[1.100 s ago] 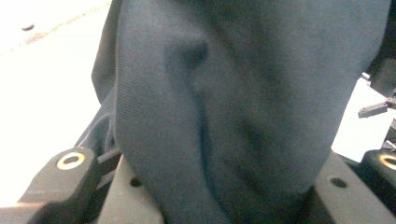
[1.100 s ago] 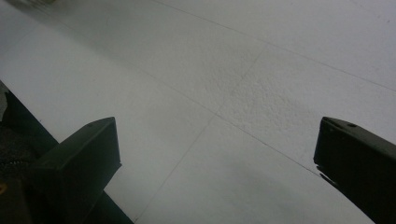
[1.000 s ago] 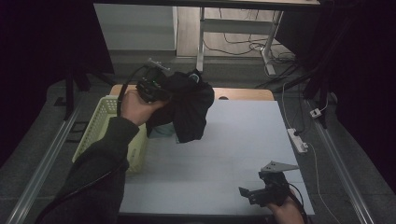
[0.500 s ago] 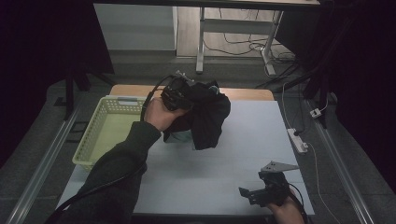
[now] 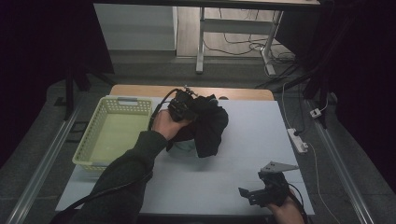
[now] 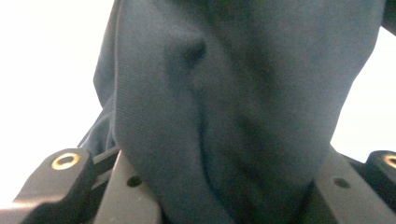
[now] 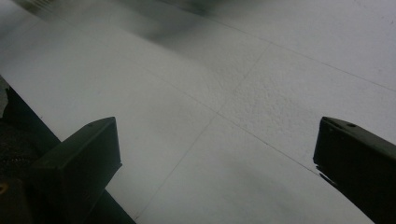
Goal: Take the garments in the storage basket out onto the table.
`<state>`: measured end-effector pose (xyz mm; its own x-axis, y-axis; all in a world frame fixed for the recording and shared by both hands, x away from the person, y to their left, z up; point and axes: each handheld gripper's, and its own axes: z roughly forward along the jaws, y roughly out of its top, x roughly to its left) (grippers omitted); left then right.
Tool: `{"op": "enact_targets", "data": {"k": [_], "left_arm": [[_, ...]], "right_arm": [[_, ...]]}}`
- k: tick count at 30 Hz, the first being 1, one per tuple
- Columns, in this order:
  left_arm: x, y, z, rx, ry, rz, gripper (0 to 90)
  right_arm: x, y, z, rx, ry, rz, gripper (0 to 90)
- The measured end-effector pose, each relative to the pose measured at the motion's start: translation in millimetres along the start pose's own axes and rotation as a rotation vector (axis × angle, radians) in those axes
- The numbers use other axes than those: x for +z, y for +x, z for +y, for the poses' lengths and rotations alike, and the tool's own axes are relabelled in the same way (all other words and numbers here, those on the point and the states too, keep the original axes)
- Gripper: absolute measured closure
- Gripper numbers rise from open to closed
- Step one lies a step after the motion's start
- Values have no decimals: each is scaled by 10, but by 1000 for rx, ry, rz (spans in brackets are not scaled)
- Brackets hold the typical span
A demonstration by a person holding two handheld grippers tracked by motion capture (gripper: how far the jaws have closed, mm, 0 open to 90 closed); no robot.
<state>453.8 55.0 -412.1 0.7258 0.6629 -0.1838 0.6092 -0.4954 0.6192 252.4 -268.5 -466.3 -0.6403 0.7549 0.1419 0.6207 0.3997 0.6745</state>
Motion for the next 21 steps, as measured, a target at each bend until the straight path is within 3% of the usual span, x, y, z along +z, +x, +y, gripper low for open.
{"op": "enact_targets", "data": {"k": [13, 21], "left_arm": [[336, 66, -232, 4, 47, -2, 625], [524, 24, -336, 63, 67, 17, 582]], "right_arm": [[2, 7, 0, -6, 2, -1, 3], [3, 8, 0, -9, 4, -2, 3]]}}
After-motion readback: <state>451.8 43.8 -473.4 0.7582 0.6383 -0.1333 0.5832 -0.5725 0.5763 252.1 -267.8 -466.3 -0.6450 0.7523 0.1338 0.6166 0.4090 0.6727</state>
